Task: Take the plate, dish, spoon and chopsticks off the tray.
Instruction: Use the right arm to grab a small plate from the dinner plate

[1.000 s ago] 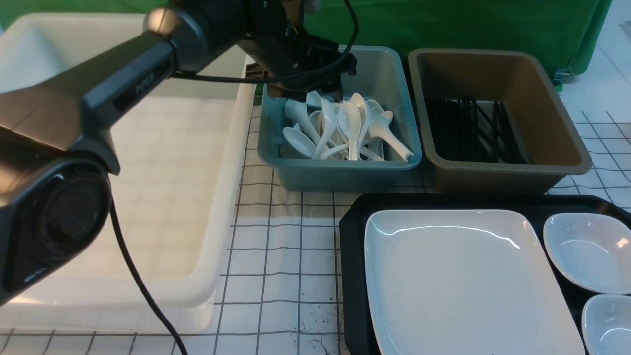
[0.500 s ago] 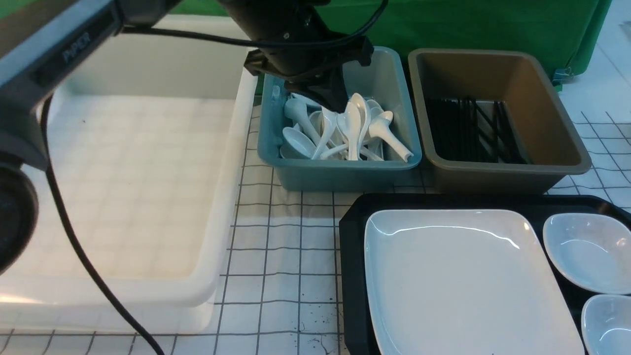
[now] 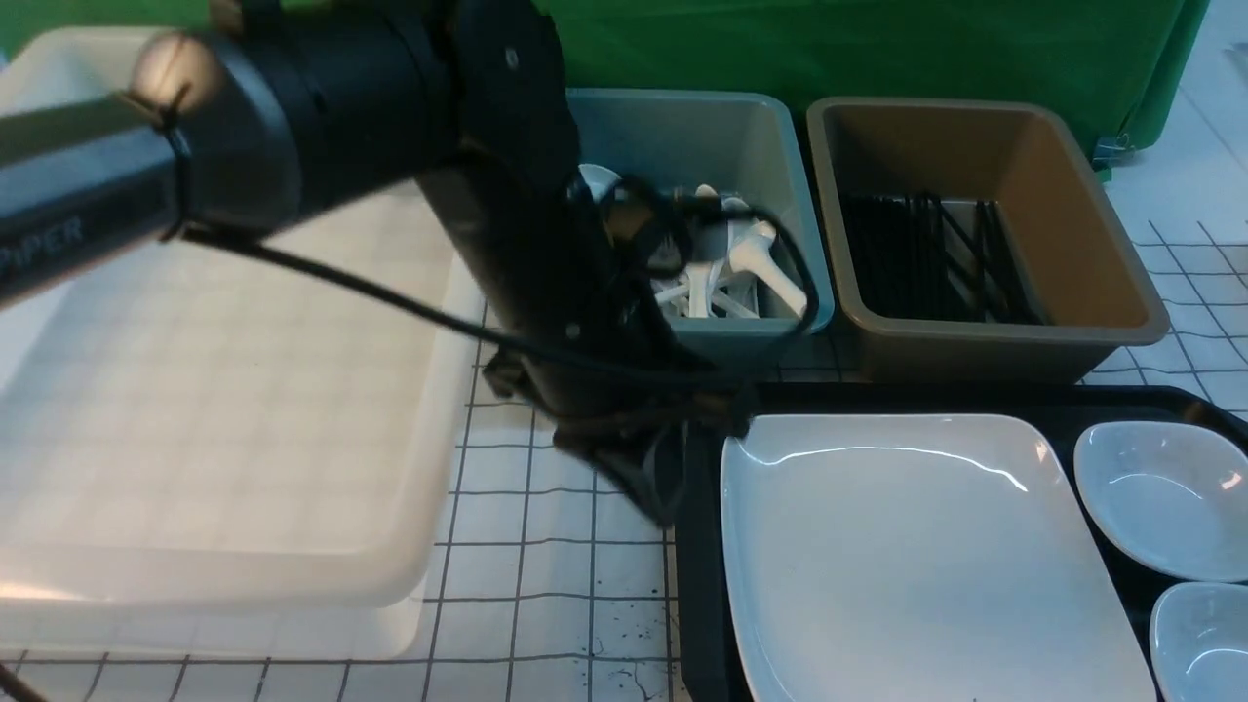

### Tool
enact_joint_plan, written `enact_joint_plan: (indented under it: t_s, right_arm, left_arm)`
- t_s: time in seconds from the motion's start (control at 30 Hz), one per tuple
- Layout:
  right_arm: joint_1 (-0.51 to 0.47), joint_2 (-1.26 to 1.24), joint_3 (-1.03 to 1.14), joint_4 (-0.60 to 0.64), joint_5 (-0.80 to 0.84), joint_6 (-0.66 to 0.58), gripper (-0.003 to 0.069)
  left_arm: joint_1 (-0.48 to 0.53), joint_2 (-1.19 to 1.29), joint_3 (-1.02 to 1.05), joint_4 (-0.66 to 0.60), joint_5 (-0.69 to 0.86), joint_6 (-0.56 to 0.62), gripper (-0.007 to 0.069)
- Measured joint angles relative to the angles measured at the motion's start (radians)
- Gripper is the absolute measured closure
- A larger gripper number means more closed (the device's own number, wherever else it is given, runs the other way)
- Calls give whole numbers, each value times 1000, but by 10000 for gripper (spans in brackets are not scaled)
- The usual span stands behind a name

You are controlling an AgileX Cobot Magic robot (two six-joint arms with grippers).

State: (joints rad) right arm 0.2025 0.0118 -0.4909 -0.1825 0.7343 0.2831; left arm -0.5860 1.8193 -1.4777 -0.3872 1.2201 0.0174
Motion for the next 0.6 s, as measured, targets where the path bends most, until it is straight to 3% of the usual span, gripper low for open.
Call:
enact_joint_plan:
  t_s: [0.2,0.43,0.6]
  right_arm:
    - [0,0,0,0,0,0,629]
    - [0,0,0,0,24,0,626]
    - [0,0,0,0,34,0,622]
  left_arm:
    - [-87,-1,148,-5,0,-49,537]
    - [-256,-10,187,-6,-9,-127,299]
    - [-346,-10,187,-6,-177,-158,169]
